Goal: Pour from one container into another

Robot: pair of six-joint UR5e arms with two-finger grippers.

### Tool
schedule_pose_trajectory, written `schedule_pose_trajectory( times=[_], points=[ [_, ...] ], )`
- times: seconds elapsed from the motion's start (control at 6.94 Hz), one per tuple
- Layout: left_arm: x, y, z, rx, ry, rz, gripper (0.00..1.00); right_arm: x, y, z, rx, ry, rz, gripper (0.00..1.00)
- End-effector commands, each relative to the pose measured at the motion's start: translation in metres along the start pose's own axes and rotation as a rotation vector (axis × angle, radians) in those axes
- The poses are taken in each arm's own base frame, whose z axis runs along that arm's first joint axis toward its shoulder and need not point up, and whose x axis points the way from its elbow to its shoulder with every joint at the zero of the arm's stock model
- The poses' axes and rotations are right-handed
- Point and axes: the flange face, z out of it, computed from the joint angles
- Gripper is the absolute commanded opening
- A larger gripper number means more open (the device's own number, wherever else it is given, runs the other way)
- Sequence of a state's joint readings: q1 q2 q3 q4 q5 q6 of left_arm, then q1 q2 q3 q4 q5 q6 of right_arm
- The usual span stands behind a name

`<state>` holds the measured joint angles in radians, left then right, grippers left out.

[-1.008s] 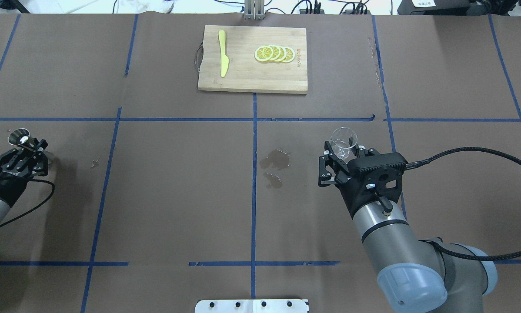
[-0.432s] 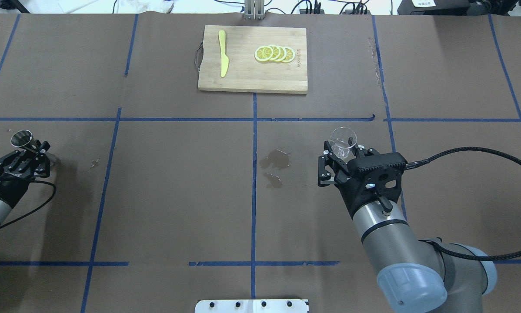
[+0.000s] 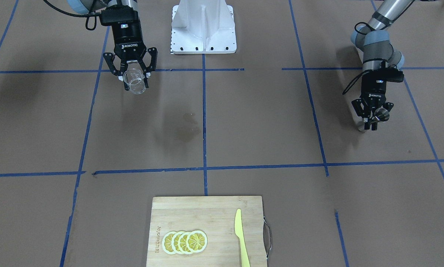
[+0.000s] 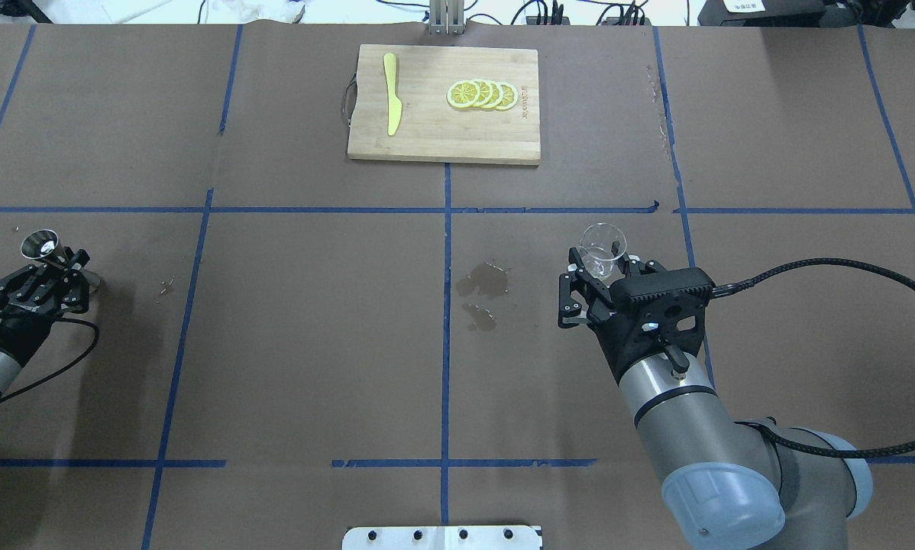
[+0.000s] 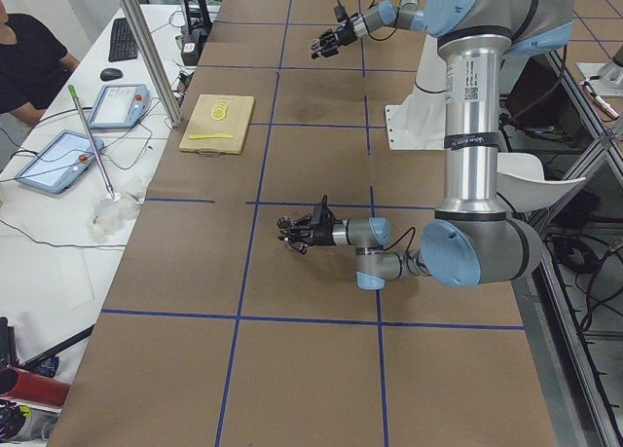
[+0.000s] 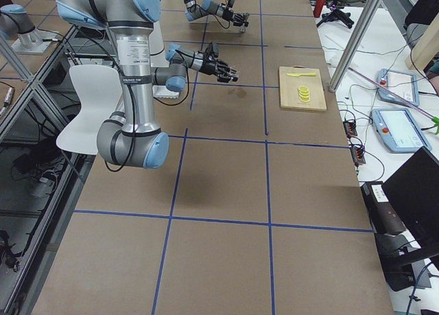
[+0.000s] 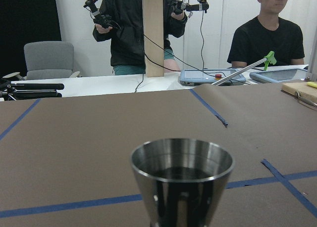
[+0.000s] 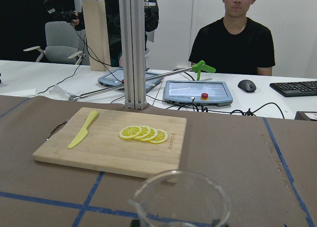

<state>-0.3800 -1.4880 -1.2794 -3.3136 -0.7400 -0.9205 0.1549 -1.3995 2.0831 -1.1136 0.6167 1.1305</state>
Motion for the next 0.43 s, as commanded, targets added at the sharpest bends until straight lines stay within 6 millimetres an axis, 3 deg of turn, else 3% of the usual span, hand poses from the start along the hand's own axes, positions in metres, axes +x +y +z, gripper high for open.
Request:
schedule_pose_trajectory(
  times=[0.0,0.29],
  points=[
    [-0.0006,0.0016,-0.0005,-0.009,0.004,0.003,0.0,-0.0002,-0.0001,0.0,0.0,0.0,0.0,0.0],
    [-0.0001,0.0023,-0.0008,-0.011,0.006,0.003,0.04,-0.0008,-0.0006,-0.0001,0.001,-0.001,0.002,0.0]
  ],
)
